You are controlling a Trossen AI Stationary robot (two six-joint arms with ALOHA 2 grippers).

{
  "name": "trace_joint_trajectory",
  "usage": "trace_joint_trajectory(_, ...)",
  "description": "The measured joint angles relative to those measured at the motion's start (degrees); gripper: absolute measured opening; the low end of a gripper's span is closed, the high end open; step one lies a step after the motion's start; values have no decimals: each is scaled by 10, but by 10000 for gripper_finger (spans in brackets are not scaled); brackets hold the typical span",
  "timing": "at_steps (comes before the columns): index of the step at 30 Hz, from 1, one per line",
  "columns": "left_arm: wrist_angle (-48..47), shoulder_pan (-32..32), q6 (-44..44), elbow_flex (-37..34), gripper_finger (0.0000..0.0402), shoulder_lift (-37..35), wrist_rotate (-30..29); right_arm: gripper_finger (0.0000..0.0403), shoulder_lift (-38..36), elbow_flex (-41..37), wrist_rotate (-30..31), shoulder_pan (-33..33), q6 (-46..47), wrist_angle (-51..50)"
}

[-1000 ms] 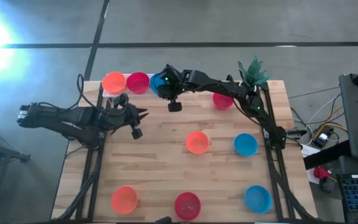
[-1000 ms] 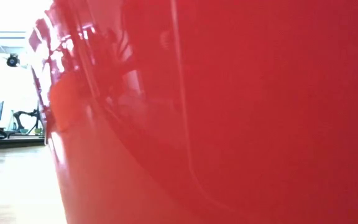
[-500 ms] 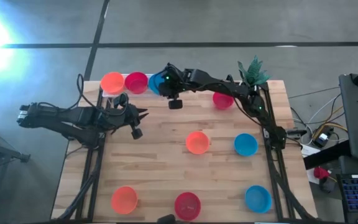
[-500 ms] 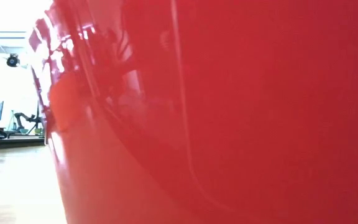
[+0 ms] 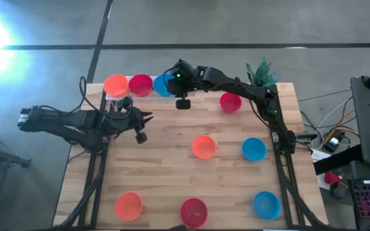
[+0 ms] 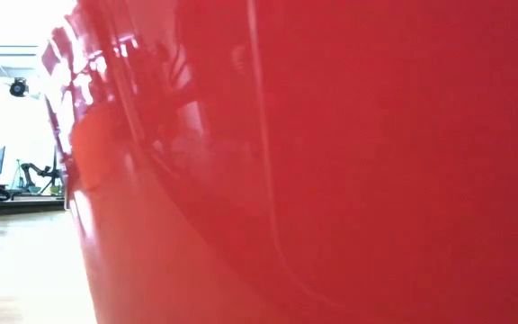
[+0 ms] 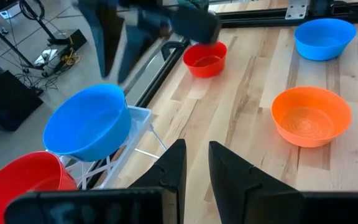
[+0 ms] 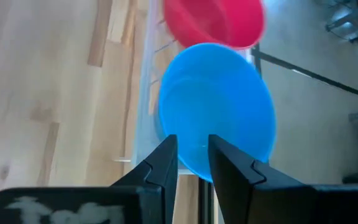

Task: Pick & Place Mini bowls
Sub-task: Stack the bottom orange bowl on top of the orange bowl on the shelf

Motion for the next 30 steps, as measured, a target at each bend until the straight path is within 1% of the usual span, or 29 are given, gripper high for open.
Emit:
trace_joint_trajectory(6, -5, 0, 0, 1, 64, -13, 1, 74, -30, 0, -1, 5, 15, -5)
trace_joint_trajectory(11, -33, 0, -9, 4, 64, -32, 10, 73, -56, 0, -1, 12, 43, -27)
trace_joint_trajectory(14, -63, 0, -10, 2, 64, -41, 16, 76, -71, 0, -1, 23, 60, -57)
trace_joint_trajectory(17, -90, 0, -7, 1, 64, -45, 52, 79, -89, -2, -1, 40, 63, -97)
trace_joint_trajectory(24, -141, -22, 23, 0, 64, -38, 195, 79, -127, -5, -3, 95, 80, -163)
trace_joint_trajectory(26, -153, -37, 26, -1, 64, -35, 211, 79, -141, -7, -3, 114, 80, -168)
trace_joint_trajectory(30, -184, -77, 23, -1, 64, -29, 225, 79, -169, -10, -3, 151, 83, -186)
